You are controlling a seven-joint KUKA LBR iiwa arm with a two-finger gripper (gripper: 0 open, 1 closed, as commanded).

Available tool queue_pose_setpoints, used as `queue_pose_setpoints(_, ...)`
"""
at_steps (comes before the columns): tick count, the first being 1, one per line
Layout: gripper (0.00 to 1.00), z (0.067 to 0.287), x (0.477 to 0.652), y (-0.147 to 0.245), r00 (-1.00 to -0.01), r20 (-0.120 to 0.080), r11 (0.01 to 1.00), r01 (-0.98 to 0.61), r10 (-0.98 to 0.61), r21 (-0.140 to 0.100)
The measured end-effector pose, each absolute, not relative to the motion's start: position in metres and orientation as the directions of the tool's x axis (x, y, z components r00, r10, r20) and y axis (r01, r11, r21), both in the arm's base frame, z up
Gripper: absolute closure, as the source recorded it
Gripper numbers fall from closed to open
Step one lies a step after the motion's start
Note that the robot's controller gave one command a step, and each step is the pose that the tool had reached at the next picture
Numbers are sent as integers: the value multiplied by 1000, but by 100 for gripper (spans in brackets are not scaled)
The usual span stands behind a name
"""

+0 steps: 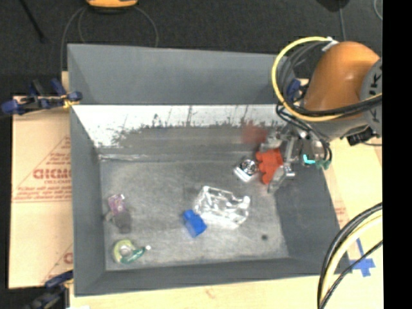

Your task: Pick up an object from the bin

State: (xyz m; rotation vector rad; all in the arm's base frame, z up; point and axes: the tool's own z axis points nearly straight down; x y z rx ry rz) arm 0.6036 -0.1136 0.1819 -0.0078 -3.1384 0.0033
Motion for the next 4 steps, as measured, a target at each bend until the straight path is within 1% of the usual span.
queue_pose_setpoints(1, 0, 78, 548, -119, -980, -5, 980, 198, 198, 2)
queue_pose_setpoints(2, 0, 82, 537, -31, -991, -3, 991, 134, 134, 3)
queue_pose_setpoints(3, 100, 83, 538, -36, -991, -5, 991, 136, 136, 0)
queue_pose_setpoints(4, 100, 210, 542, -44, -995, -8, 996, 94, 94, -2)
